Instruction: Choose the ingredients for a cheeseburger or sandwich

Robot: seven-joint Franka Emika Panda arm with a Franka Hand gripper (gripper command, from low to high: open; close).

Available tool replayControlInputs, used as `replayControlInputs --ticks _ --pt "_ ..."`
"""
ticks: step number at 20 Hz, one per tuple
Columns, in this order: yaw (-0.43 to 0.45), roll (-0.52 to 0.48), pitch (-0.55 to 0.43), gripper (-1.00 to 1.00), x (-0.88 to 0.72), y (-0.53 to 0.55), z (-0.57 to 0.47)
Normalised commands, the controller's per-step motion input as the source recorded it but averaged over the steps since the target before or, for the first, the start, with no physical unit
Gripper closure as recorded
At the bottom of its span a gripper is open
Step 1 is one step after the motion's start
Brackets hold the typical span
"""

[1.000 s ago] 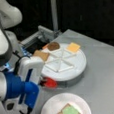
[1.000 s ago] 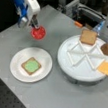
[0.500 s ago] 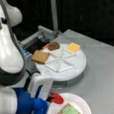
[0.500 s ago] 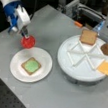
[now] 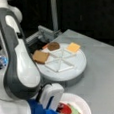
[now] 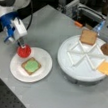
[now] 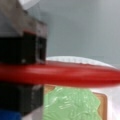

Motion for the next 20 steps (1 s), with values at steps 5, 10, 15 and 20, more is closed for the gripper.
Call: replayControlInputs --ticks 5,10,15,20 --pt "0.242 -0.024 -0.044 1.0 0.23 -0.11 -0.13" --pt "0.231 -0.102 -0.017 1.0 0.21 -0.11 -0.11" --pt "0.212 -0.243 0.027 1.0 0.18 -0.06 -0.06" --pt "0.181 -0.274 0.045 1.0 0.12 0.04 -0.01"
